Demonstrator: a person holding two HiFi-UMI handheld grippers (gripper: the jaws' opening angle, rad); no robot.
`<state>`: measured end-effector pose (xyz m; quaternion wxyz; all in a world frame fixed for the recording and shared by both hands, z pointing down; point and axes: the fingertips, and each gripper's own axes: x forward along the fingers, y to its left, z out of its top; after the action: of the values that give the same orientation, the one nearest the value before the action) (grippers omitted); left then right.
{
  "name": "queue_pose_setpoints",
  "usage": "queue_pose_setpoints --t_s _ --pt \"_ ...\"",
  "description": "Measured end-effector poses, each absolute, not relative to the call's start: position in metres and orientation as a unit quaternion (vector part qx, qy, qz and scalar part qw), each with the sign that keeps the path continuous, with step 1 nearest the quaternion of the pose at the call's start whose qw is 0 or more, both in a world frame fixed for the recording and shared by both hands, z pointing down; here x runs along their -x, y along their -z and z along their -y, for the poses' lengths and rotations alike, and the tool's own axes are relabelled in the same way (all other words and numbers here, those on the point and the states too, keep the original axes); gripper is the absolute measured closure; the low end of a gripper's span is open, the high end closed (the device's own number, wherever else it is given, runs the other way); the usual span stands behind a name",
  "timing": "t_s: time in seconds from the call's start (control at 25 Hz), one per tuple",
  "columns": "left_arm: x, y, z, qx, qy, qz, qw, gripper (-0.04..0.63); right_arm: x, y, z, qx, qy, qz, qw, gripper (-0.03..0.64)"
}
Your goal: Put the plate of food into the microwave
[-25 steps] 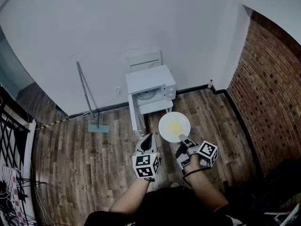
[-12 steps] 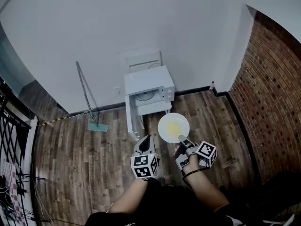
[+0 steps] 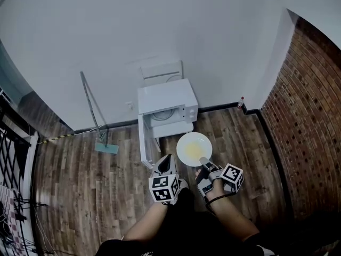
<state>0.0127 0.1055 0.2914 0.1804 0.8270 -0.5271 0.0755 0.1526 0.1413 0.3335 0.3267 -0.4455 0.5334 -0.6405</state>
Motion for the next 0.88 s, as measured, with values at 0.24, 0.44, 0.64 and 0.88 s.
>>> queue_pose_setpoints --t_s 0.24,0.44,0.64,0.88 --pt "-0.026 -0.297 -0.018 -0.827 -0.068 0.525 0.191 0.597 -0.166 -0.343 -0.063 0.446 0.647 -0.529 0.320 0.597" --pt "-0.022 -0.302 0.054 -0.818 -0.061 0.534 0.204 0.597 -0.164 -0.353 0.006 0.444 0.654 -0.540 0.289 0.597" --pt "-0.003 -0.312 0.107 -0.806 -0.058 0.550 0.209 0.597 -0.148 -0.372 0.055 0.435 0.662 -0.561 0.239 0.597" --pt "0.023 -0.334 0.132 -0.782 -0.062 0.577 0.228 0.597 -0.131 -0.403 0.087 0.420 0.679 -0.568 0.201 0.596"
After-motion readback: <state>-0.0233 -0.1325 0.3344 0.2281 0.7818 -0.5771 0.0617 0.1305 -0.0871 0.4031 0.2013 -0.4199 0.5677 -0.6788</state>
